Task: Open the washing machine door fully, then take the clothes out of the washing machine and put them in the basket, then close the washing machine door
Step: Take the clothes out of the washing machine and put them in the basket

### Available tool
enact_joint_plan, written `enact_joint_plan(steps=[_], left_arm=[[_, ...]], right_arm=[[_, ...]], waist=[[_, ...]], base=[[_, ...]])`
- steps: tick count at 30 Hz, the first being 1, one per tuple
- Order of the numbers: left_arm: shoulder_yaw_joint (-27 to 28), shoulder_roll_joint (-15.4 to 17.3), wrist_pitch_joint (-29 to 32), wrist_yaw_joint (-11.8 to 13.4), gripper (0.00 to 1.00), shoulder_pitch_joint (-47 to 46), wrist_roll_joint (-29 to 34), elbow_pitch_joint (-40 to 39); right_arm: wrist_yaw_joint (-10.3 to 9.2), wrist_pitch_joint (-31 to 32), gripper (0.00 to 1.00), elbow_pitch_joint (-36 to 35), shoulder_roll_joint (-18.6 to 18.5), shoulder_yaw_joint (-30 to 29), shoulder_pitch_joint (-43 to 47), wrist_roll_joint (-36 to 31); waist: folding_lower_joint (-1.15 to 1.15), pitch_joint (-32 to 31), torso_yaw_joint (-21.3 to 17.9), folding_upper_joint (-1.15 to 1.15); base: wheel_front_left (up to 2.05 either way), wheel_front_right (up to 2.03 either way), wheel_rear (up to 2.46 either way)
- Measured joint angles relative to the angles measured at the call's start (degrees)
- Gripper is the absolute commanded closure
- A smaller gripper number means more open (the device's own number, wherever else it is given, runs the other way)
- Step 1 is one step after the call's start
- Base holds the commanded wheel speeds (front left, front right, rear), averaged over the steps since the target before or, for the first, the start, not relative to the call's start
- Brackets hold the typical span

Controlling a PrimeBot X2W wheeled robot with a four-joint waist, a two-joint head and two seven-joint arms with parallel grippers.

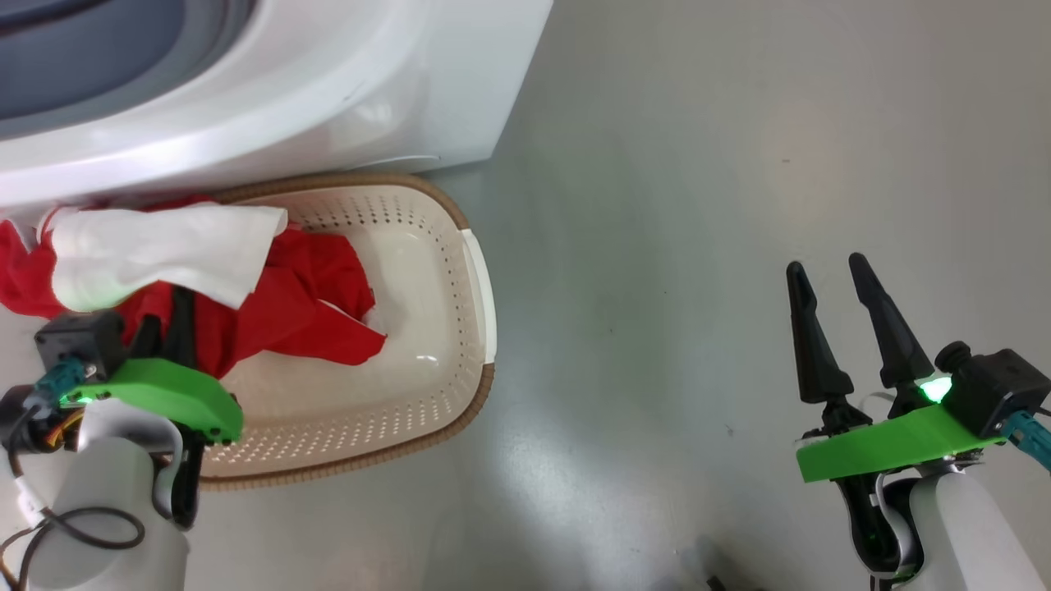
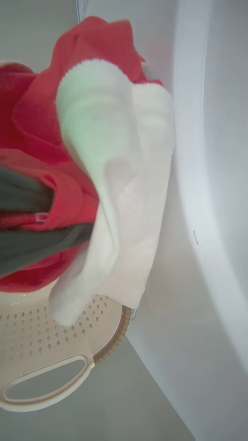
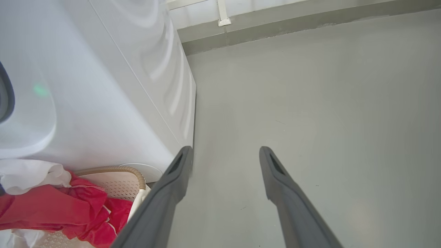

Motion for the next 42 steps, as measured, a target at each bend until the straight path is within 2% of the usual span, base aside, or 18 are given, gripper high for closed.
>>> enact_joint_plan(steps=[7,21,23,25,26,27,28,29,36,42], left_arm=[[-4.4,0.3,0.0,0.0,1.0,-2.1,-0.7,2.7],[-20.4,2.4,0.0,0.0,1.0,-6.1,-14.3,8.0],[-21.6,2.8,0.0,0.0,0.91,-6.6,-16.0,8.3],[-22.4,3.2,0.0,0.0,0.62,-6.9,-16.9,8.3],[-22.6,3.4,0.0,0.0,0.53,-7.0,-17.2,8.3],[-22.8,3.6,0.0,0.0,0.23,-7.1,-17.3,8.4],[-23.0,3.7,0.0,0.0,0.14,-7.1,-17.5,8.4],[-23.2,3.8,0.0,0.0,0.0,-7.1,-18.1,8.4],[-22.7,3.6,0.0,0.0,0.0,-6.5,-19.3,8.2],[-19.5,3.5,0.0,0.0,0.0,-2.0,-18.7,5.2]], right_arm=[[0.0,0.0,0.0,-0.4,0.0,0.3,-0.1,0.0],[0.0,0.0,0.0,-1.4,0.0,0.5,-1.7,0.0],[0.0,0.0,0.0,-1.4,0.0,0.5,-2.1,0.0],[0.0,0.0,0.0,-1.5,0.0,0.5,-2.3,0.0],[0.0,0.0,0.0,-1.4,0.0,0.5,-2.3,0.0],[0.0,0.0,0.0,-1.4,0.0,0.4,-2.3,0.0],[0.0,0.0,0.0,-1.4,0.0,0.4,-2.3,0.0],[0.0,0.0,0.0,-1.3,0.0,0.4,-2.3,0.0],[0.0,0.0,0.0,-0.3,0.0,0.4,-2.2,-0.1],[0.0,0.0,0.0,0.9,0.0,0.4,-2.1,-0.8]], waist=[[0.0,2.0,-0.4,0.0],[0.0,6.8,-0.4,0.0],[0.0,7.1,-0.4,0.0],[0.0,7.1,-0.3,0.0],[0.0,7.0,-0.3,0.0],[0.0,6.9,-0.3,0.0],[0.0,6.7,-0.2,0.0],[0.0,6.5,-0.2,0.0],[0.0,3.8,0.3,0.0],[0.0,-0.2,0.9,0.0]], base=[[0.0,0.0,0.0],[0.0,0.0,0.0],[0.0,0.0,0.0],[0.0,0.0,0.0],[0.0,0.0,0.0],[0.0,0.0,0.0],[0.0,0.0,0.0],[0.0,0.0,0.0],[0.0,0.0,0.0],[0.0,0.0,0.0]])
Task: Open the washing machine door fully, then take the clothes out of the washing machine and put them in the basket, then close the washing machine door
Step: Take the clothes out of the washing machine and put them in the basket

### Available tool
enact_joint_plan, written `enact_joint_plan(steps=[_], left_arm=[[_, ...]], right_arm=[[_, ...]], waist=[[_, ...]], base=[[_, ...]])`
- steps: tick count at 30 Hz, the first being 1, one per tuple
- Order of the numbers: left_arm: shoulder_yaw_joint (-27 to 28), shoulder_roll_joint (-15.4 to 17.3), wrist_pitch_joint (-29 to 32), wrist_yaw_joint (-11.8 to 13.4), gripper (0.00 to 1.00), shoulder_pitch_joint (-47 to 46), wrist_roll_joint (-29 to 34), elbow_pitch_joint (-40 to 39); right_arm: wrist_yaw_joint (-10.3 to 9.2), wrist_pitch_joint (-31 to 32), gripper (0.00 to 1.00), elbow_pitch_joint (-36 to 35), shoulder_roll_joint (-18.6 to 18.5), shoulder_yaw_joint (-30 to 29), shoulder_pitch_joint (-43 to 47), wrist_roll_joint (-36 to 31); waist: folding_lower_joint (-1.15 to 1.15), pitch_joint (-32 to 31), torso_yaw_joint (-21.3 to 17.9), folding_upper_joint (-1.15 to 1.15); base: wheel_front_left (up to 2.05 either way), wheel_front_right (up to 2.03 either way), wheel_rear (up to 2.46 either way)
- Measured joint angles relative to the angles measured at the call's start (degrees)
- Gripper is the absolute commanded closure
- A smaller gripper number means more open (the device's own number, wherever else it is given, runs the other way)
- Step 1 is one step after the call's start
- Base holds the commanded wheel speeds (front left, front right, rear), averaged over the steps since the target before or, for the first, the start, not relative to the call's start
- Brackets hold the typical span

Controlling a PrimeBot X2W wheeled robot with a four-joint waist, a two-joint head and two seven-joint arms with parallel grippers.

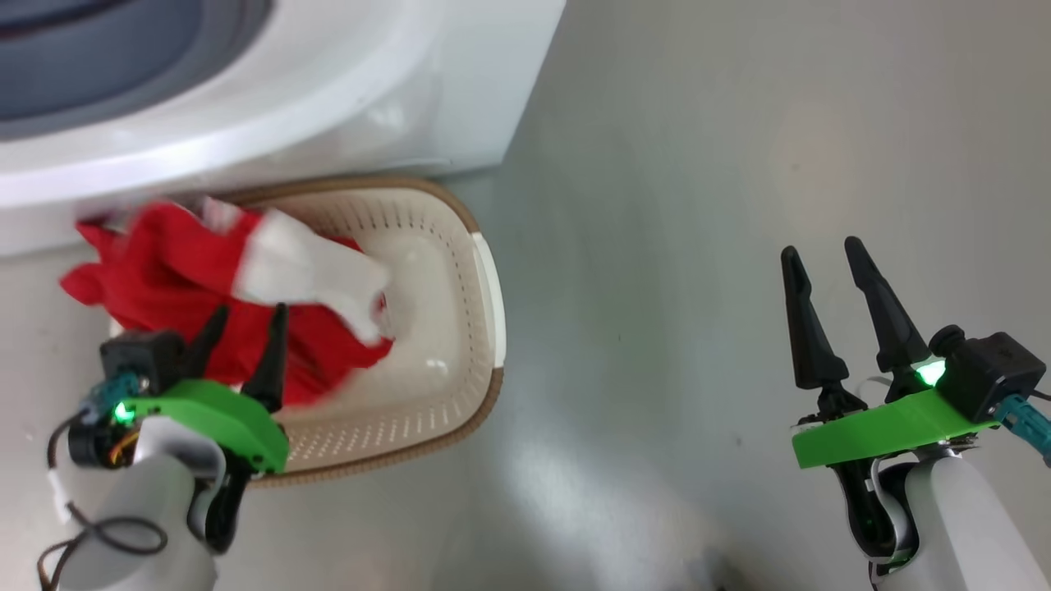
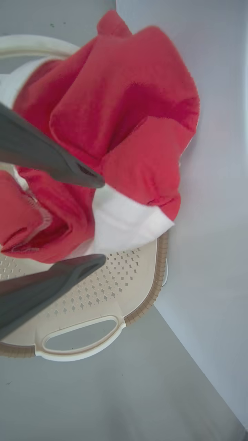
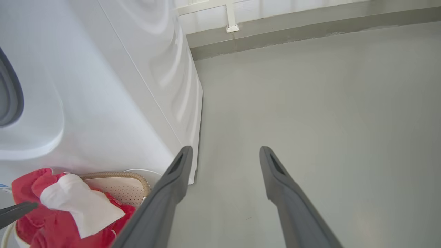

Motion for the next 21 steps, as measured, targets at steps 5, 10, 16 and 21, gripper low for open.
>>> enact_joint_plan(steps=[5,10,16,21], left_arm=[[4.5,-0.2,0.0,0.0,0.0,4.4,3.2,-3.9],[8.8,-1.5,0.0,0.0,0.0,9.0,6.5,-8.3],[13.3,-3.1,0.0,0.0,0.0,15.0,10.7,-15.2],[15.5,-3.6,0.0,0.0,0.0,19.1,12.5,-19.9]], right_arm=[[0.0,0.0,0.0,0.9,0.0,-0.3,1.4,-1.0],[0.0,0.0,0.0,1.9,0.0,-1.0,4.3,-1.7],[0.0,0.0,0.0,2.7,0.0,-2.3,8.2,-2.9],[0.0,0.0,0.0,3.1,0.0,-2.8,10.7,-3.4]], waist=[[0.0,-4.2,0.6,0.0],[0.0,-8.8,1.3,0.0],[0.0,-15.4,2.5,0.0],[0.0,-19.8,3.2,0.0]], base=[[0.0,0.0,0.0],[0.0,0.0,0.0],[0.0,0.0,0.0],[0.0,0.0,0.0]])
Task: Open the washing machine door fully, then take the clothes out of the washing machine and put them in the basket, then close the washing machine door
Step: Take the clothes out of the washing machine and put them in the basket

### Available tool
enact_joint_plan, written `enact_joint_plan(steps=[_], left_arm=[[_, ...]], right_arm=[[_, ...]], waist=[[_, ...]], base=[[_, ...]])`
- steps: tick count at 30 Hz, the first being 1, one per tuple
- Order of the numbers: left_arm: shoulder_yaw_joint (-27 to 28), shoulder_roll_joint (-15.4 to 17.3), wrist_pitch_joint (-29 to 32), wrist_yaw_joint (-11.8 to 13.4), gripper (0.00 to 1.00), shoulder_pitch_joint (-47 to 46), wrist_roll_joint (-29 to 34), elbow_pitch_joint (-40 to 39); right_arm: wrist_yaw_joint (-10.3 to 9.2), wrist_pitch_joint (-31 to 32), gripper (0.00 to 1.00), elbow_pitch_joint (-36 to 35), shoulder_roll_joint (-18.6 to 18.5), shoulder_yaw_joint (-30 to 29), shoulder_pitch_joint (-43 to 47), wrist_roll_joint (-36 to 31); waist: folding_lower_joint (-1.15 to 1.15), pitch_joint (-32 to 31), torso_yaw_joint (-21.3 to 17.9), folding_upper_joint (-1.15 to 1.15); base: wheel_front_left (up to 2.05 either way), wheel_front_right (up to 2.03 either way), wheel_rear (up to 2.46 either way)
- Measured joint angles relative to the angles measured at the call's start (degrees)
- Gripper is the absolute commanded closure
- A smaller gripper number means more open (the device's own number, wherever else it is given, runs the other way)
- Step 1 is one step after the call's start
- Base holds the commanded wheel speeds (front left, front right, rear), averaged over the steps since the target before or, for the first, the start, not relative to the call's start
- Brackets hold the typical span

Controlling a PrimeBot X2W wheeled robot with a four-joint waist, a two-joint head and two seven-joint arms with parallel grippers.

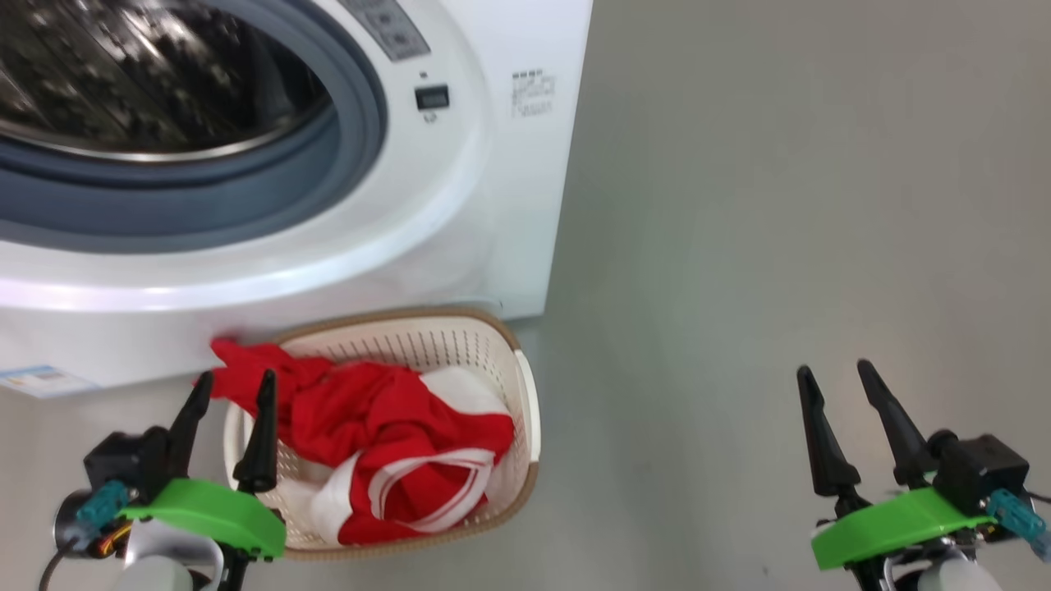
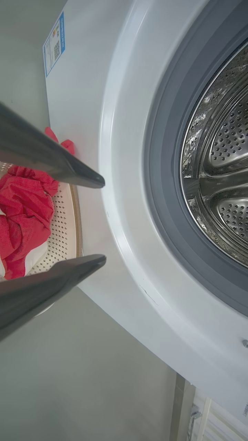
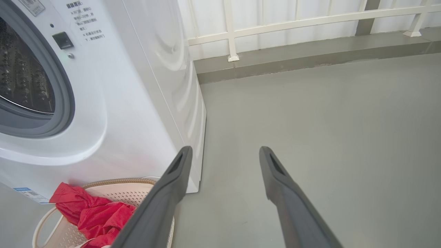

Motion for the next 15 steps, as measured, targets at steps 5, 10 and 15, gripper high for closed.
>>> enact_joint_plan(steps=[5,10,15], left_arm=[[1.8,-0.5,0.0,0.0,0.0,3.3,1.5,-5.0],[3.7,-1.2,0.0,0.0,0.0,7.2,2.3,-10.1],[5.2,-1.6,0.0,0.0,0.0,11.5,2.7,-14.4]], right_arm=[[0.0,0.0,0.0,0.2,0.0,-0.8,2.1,-0.4],[0.0,0.0,0.0,0.3,-0.4,-0.8,3.8,-0.4],[0.0,0.0,0.0,-0.1,-1.1,-1.4,5.6,-0.3]], waist=[[0.0,-3.9,0.7,0.0],[0.0,-7.2,1.2,0.0],[0.0,-9.9,1.5,0.0]], base=[[0.0,0.0,0.0],[0.0,0.0,0.0],[0.0,0.0,0.0]])
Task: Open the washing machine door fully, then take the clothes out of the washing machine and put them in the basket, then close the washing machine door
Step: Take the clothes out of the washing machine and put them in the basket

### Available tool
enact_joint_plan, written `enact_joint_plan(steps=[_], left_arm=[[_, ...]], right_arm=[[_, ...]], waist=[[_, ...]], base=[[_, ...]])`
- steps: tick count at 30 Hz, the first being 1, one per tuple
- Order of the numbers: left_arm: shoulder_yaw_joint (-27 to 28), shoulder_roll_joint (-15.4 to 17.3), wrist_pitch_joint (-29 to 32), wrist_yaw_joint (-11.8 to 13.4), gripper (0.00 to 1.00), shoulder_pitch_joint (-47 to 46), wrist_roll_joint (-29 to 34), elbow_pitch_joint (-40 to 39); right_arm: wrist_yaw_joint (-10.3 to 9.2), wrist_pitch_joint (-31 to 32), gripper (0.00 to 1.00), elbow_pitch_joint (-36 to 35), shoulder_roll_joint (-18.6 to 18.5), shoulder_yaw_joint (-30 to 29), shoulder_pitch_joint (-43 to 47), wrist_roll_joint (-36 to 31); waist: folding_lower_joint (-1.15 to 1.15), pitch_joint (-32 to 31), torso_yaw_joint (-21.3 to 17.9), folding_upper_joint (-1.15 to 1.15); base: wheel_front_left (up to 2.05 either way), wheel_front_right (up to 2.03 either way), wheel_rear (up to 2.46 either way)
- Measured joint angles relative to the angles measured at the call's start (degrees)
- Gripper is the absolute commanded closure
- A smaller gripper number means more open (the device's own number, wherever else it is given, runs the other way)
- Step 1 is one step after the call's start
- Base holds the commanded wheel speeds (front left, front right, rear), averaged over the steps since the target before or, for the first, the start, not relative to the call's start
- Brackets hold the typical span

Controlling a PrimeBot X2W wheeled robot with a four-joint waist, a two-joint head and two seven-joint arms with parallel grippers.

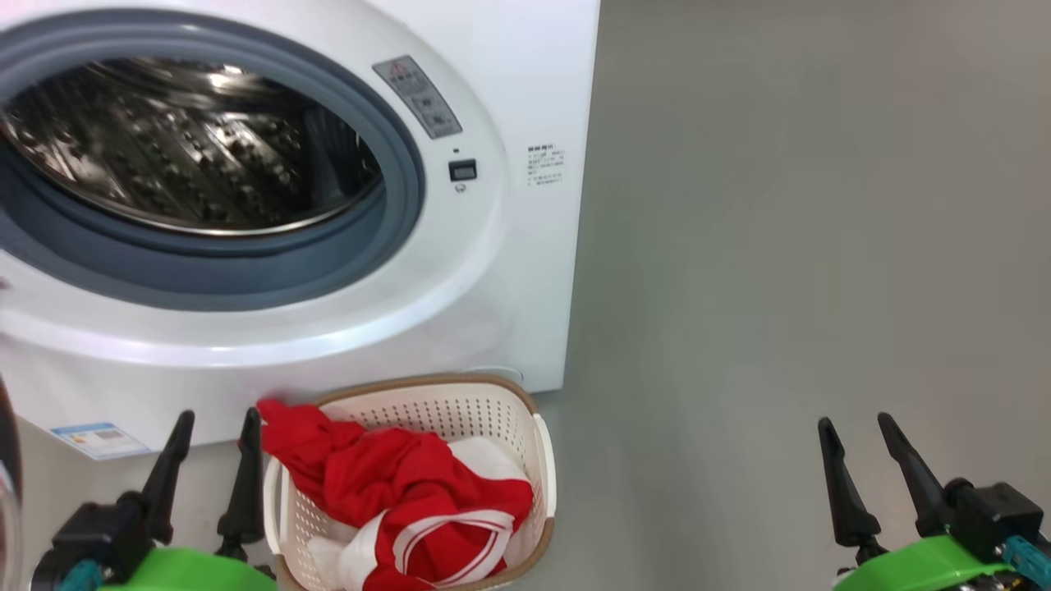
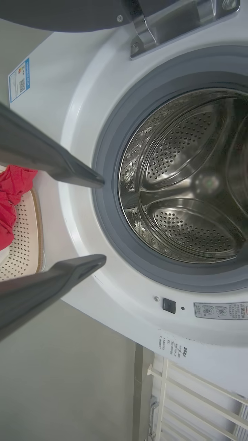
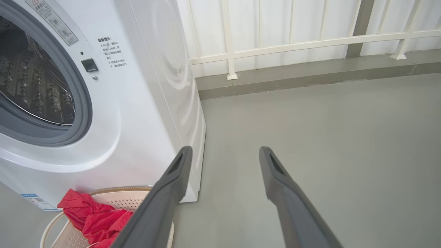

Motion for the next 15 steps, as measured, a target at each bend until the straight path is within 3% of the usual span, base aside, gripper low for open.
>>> enact_joint_plan(steps=[15], left_arm=[[3.8,-2.5,0.0,0.0,0.0,11.7,2.4,-8.6]], right_arm=[[0.0,0.0,0.0,-1.0,-0.3,-1.2,5.3,0.5]], waist=[[0.0,-4.4,0.6,0.0]], base=[[0.0,0.0,0.0]])
